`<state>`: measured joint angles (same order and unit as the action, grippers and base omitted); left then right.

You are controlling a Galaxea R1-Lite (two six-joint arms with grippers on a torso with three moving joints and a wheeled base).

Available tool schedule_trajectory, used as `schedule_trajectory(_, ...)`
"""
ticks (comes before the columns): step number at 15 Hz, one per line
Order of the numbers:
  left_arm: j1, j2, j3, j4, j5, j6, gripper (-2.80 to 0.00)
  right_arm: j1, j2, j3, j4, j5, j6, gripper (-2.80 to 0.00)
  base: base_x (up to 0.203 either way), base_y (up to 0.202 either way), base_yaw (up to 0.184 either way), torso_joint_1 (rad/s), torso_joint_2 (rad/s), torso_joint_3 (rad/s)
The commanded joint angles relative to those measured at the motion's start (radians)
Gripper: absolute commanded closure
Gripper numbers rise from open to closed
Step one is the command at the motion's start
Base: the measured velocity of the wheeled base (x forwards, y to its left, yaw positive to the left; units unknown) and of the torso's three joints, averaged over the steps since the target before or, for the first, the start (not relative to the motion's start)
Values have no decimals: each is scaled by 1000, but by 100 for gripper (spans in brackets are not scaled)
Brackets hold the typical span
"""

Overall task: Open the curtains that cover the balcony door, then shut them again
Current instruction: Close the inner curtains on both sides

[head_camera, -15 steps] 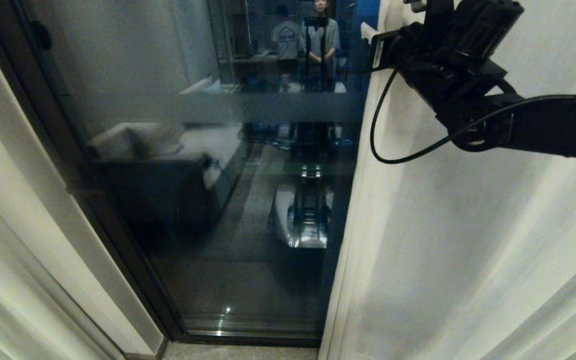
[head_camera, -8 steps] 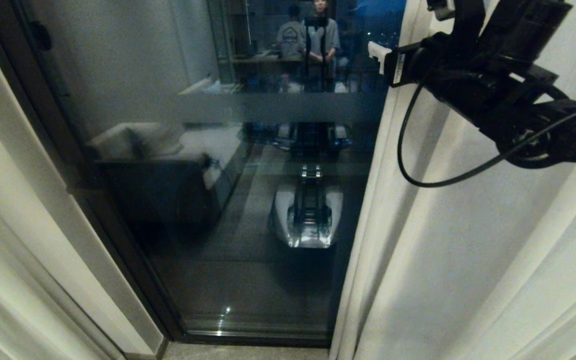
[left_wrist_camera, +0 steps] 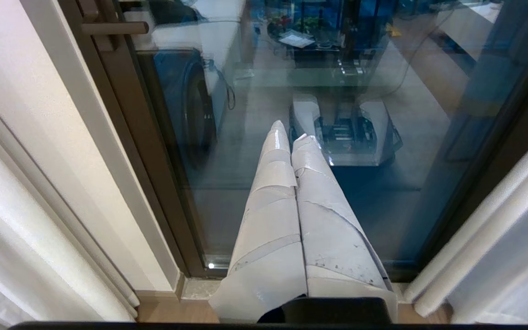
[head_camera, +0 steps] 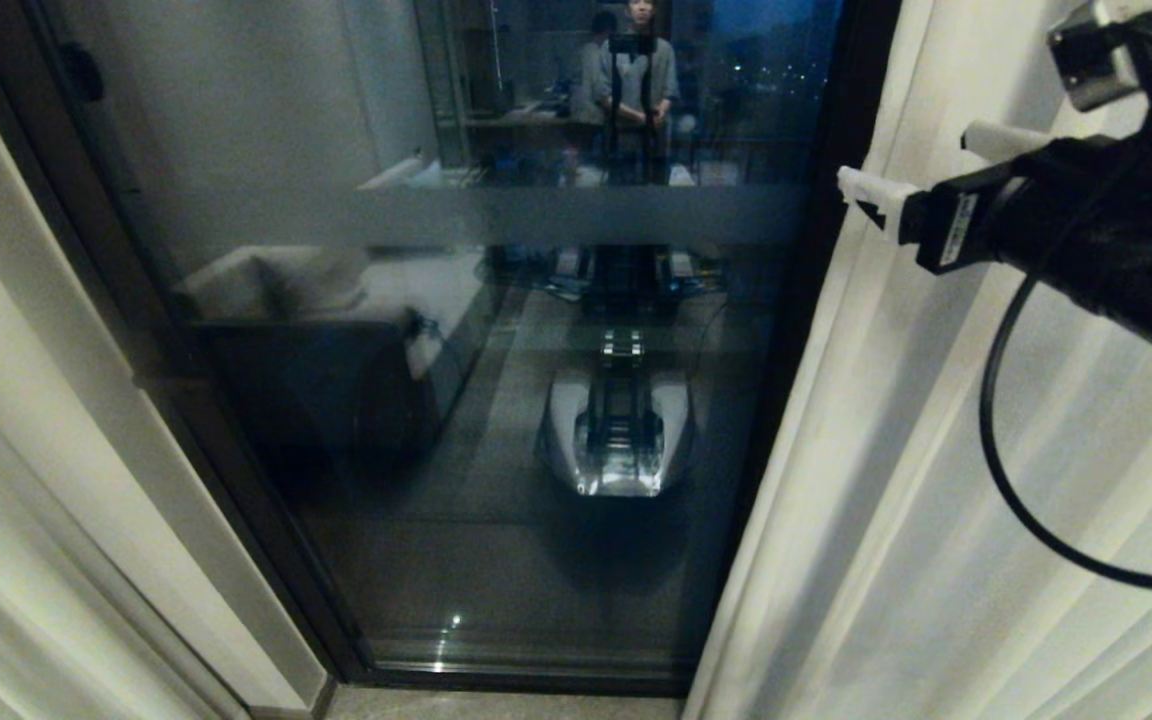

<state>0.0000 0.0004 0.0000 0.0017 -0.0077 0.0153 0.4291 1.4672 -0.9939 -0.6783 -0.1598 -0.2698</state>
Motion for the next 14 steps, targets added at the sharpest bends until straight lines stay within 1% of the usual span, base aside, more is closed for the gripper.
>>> schedule_trajectory(1,0,0,0,0,0,0,0,0,-129,99,-3,-1,-2,-280,0,0,0,0,0,0)
schedule_trajectory(4,0,0,0,0,0,0,0,-1,-210,197,-2,-15,-1,-280,0,0,0,0,0,0)
schedule_trajectory(5,0,0,0,0,0,0,0,-1,-226,218,-2,-20,0,0,0,0,0,0,0,0)
schedule_trajectory(8,0,0,0,0,0,0,0,-9,-264,267,-3,-24,3,0,0,0,0,0,0,0)
schedule_trajectory(10,0,0,0,0,0,0,0,-37,-272,285,0,-20,4,0,0,0,0,0,0,0)
schedule_trajectory(12,0,0,0,0,-2,0,0,-81,-278,292,7,-16,14,0,0,0,0,0,0,0)
schedule_trajectory(14,0,0,0,0,0,0,0,-141,-293,306,21,-14,55,0,0,0,0,0,0,0)
